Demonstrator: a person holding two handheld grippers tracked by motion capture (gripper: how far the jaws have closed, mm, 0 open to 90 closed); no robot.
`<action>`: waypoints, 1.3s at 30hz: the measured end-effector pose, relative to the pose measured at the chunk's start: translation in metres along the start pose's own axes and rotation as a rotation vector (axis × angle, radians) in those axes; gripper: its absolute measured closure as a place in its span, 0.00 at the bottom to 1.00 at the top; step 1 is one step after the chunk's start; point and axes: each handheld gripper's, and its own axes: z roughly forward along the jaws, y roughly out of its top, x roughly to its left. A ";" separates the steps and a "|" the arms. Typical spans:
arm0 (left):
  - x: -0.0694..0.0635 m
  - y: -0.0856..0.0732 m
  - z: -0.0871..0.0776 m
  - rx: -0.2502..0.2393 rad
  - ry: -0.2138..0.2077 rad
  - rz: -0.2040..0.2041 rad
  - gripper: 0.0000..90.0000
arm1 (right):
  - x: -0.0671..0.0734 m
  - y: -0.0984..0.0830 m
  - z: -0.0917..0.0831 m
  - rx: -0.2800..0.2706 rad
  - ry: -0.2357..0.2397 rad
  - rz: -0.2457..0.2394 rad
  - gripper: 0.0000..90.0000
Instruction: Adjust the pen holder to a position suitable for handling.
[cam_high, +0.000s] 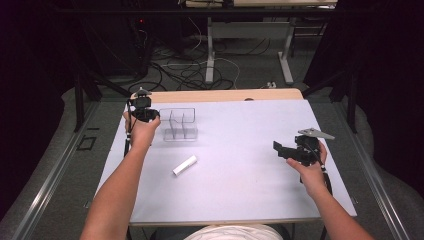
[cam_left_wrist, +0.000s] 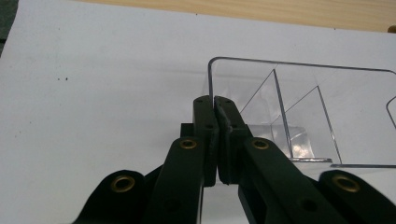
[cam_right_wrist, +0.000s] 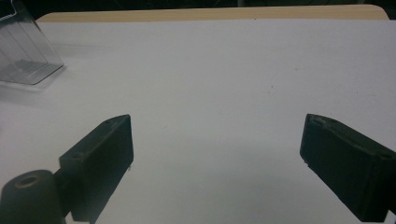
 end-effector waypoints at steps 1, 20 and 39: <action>-0.001 -0.002 -0.002 0.000 -0.001 0.001 0.99 | 0.000 0.000 0.000 -0.001 0.000 0.000 0.10; 0.005 -0.032 -0.013 -0.031 -0.058 -0.006 0.98 | 0.002 -0.002 0.002 0.016 0.000 -0.008 0.11; 0.013 -0.029 -0.019 -0.140 -0.074 0.040 0.90 | 0.002 -0.001 0.002 0.012 0.002 -0.013 0.11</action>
